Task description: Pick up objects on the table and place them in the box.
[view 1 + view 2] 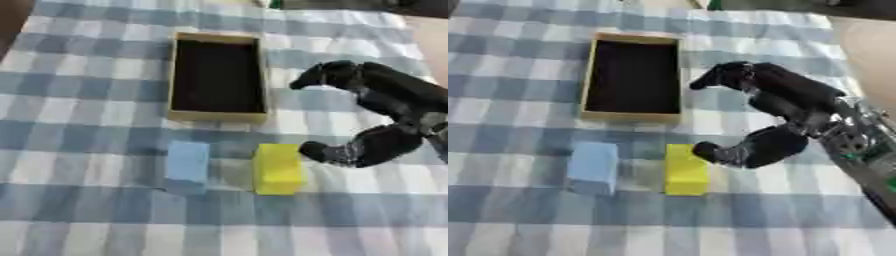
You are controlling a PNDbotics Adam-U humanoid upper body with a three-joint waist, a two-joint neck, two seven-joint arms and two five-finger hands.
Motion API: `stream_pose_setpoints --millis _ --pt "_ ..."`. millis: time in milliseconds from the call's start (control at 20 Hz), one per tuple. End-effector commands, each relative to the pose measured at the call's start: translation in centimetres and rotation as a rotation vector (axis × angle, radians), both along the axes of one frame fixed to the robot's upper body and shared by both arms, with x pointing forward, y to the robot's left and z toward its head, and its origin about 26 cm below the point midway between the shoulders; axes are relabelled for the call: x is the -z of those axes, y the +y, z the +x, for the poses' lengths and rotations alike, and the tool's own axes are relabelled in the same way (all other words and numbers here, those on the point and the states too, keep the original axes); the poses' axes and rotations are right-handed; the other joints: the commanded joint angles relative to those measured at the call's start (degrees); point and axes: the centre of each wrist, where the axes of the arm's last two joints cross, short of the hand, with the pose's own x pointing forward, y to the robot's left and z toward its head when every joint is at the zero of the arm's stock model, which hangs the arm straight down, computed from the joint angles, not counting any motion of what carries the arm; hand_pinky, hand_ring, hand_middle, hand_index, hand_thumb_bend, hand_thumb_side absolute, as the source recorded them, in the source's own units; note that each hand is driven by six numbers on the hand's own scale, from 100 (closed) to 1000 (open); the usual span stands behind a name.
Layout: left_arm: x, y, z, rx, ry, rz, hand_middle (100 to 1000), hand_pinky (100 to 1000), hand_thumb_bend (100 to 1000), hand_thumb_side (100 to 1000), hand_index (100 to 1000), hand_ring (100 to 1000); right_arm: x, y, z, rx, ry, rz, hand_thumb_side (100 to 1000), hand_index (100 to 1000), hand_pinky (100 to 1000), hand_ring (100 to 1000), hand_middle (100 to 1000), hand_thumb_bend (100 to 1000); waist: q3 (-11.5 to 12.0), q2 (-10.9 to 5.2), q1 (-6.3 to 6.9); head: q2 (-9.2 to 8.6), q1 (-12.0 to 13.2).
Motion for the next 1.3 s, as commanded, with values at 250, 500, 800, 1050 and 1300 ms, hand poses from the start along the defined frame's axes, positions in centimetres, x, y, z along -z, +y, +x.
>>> stream_pose_setpoints --millis 250,500,800,1050,1300 --pt "-0.5 0.2 -0.4 -0.011 -0.021 0.012 672 617 473 1000 901 632 -0.5 0.5 -0.2 -0.008 -0.014 -0.027 688 899 881 898 802 420 -0.3 -0.80 0.72 0.09 -0.6" --pt "-0.5 0.2 -0.4 -0.008 -0.021 0.014 672 619 469 1000 901 633 -0.4 0.9 -0.2 -0.013 -0.006 -0.033 653 898 882 900 803 415 -0.5 -1.04 0.68 0.22 -0.4" --pt "-0.5 0.1 -0.3 -0.002 -0.020 0.018 673 619 466 1000 901 634 0.1 1.6 -0.3 0.008 0.063 -0.054 588 893 884 902 795 431 -0.6 -1.35 0.41 0.83 0.0" --pt "-0.5 0.1 -0.3 0.006 -0.018 0.022 673 619 462 1000 900 634 0.0 2.2 -0.3 0.010 0.076 -0.091 583 891 886 903 796 431 -0.5 -1.48 0.26 1.21 0.2" --pt "-0.5 0.0 -0.3 0.012 -0.015 0.023 675 620 457 1000 899 635 0.1 2.5 -0.3 0.009 0.087 -0.119 589 892 886 903 799 431 -0.4 -1.52 0.13 1.58 0.2"
